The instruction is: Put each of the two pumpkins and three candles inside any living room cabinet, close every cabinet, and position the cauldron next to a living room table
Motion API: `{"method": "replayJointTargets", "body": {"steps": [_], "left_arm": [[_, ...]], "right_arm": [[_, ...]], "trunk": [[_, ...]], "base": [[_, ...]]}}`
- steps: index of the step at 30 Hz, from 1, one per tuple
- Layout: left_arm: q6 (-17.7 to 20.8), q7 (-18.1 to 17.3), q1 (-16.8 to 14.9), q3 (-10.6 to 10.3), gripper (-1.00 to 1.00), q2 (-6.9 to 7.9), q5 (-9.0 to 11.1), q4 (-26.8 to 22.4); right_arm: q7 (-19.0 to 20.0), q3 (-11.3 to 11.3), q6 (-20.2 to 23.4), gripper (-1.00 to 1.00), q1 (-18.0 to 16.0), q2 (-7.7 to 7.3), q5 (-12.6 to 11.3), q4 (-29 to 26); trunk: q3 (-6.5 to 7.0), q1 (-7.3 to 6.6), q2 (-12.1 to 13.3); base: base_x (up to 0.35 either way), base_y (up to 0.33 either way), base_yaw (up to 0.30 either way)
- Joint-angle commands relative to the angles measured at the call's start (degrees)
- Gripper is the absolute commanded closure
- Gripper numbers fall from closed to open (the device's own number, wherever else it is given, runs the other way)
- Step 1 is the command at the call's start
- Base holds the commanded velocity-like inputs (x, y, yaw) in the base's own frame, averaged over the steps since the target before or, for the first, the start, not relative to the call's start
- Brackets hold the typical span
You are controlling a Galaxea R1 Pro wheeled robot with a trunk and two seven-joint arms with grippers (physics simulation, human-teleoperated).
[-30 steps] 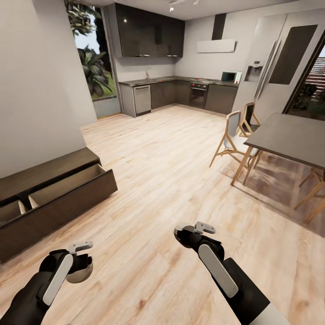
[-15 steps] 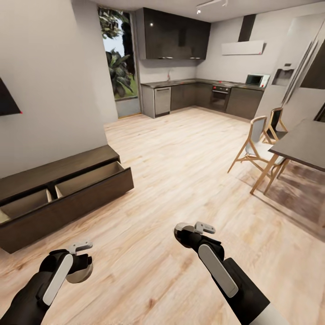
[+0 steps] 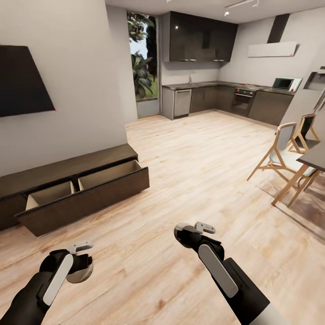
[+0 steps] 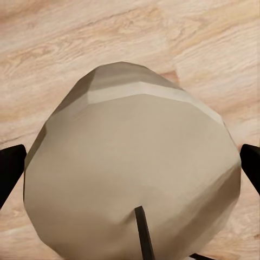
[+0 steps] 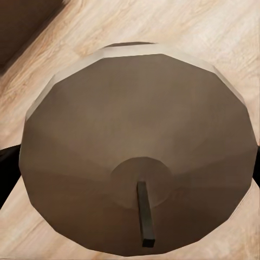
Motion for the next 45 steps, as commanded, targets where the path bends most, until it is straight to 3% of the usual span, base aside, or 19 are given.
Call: {"method": "replayJointTargets", "body": {"steps": [1,29,45], "left_arm": [[0.19,0.51,-0.05,-0.01,1.0,0.01,0.46,-0.05],[0.19,0.55,-0.05,-0.3,1.0,-0.03,0.45,-0.05],[0.11,0.51,-0.05,-0.54,1.0,0.06,0.38,0.05]], "right_arm": [[-0.52,0.13,-0.05,1.0,-0.06,-0.06,-0.45,-0.1],[-0.53,0.13,-0.05,1.0,-0.06,-0.06,-0.45,-0.1],[-0.5,0.13,0.03,1.0,-0.06,-0.14,-0.45,-0.14]], "trunk": [[-0.01,0.0,-0.04],[1.23,0.0,-0.04],[1.3,0.0,-0.04]], "base": [[0.0,0.0,0.274],[0.001,0.0,0.268],[0.288,-0.002,0.027]]}}
